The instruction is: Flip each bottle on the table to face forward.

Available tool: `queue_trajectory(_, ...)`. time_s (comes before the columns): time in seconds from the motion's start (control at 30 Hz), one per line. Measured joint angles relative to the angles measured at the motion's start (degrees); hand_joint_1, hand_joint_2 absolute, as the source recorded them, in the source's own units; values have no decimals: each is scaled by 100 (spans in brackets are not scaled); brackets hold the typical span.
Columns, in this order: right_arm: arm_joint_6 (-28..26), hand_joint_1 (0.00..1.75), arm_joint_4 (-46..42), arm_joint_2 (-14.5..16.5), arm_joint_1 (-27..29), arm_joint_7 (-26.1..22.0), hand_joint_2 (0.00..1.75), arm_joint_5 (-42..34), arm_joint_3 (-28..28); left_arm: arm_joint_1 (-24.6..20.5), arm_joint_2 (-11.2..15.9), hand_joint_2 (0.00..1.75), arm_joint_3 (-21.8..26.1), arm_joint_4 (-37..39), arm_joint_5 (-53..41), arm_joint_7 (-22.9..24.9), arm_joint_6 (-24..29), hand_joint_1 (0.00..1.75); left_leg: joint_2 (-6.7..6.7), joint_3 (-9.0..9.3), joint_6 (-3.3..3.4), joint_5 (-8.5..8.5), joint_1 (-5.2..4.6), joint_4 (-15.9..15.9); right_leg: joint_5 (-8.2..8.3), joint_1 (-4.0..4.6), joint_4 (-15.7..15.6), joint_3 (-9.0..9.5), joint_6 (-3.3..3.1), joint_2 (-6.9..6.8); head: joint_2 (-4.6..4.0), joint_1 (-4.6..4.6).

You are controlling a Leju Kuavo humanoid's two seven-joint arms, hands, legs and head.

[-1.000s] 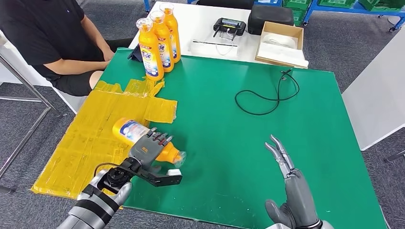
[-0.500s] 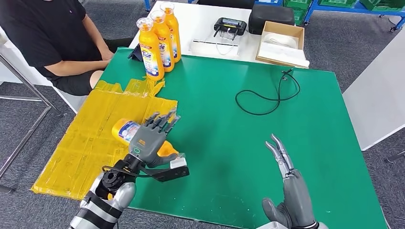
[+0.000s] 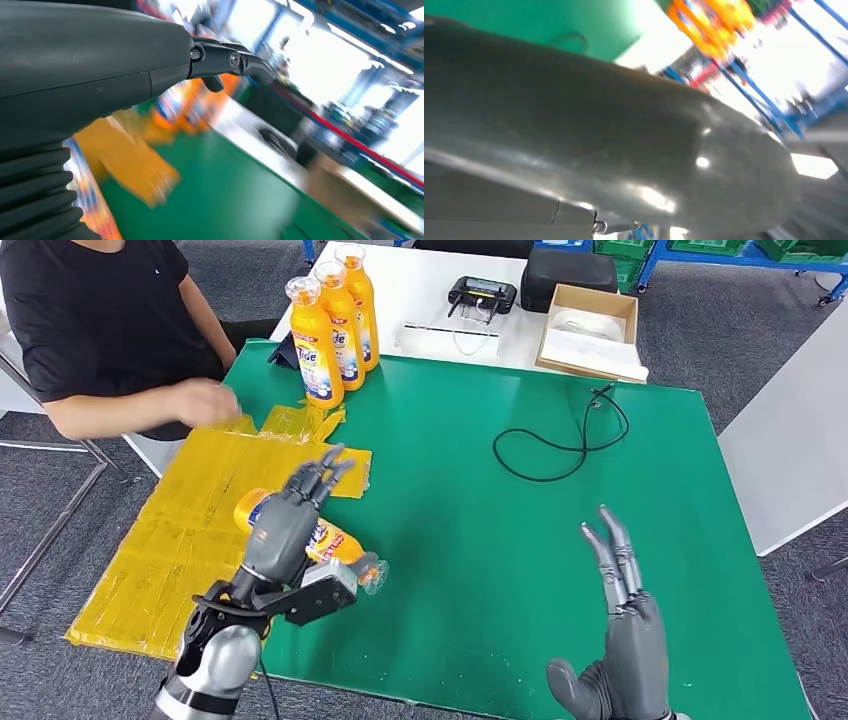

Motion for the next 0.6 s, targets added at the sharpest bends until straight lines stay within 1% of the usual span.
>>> queue_trajectory(0.1, -290, 0, -116, 132, -21, -350, 0, 63, 72, 265, -18, 0, -83, -285, 1069, -391, -525, 0, 2, -1, 0, -1, 0, 0, -1, 0, 0, -3, -1, 2, 0, 0)
queue_trajectory(0.17, -373, 0, -168, 156, -23, -434, 0, 81, 121, 410, -17, 0, -161, -452, 1631, -603, -823, 0, 0, -1, 0, -1, 0, 0, -1, 0, -1, -3, -1, 1, 0, 0)
queue_trajectory(0.23, -372, 0, -194, 159, -20, -438, 0, 73, 151, 527, -14, 0, -240, -601, 2003, -721, -1033, 0, 0, 0, 0, -1, 0, 0, -1, 0, -1, -3, -1, 1, 0, 1)
queue_trajectory(0.33, -341, 0, -210, 158, 7, -505, 0, -44, 170, 615, -2, 0, -314, -760, 2234, -756, -1179, 0, 0, 2, 0, 0, 0, 0, -1, 0, -2, -1, -1, 1, 0, 1)
queue_trajectory(0.43, -484, 0, -293, 132, 174, -827, 0, -89, 201, 706, 10, 0, -364, -904, 2364, -753, -1278, 0, -2, 4, 1, 0, 0, 0, -1, 0, -2, 1, 0, 1, 0, -1)
queue_trajectory(0.5, -611, 0, -347, 111, 272, -960, 0, -49, 221, 759, 14, 0, -409, -983, 2376, -745, -1301, 0, 0, 4, 0, 0, 0, 0, 0, 0, -2, 0, 0, 2, 0, -2)
queue_trajectory(0.6, -665, 0, -366, 93, 329, -979, 0, -33, 222, 784, 17, 0, -443, -1049, 2376, -731, -1308, 0, 1, 4, 0, -1, 0, 0, -1, 0, -2, -2, 0, 3, 0, -2)
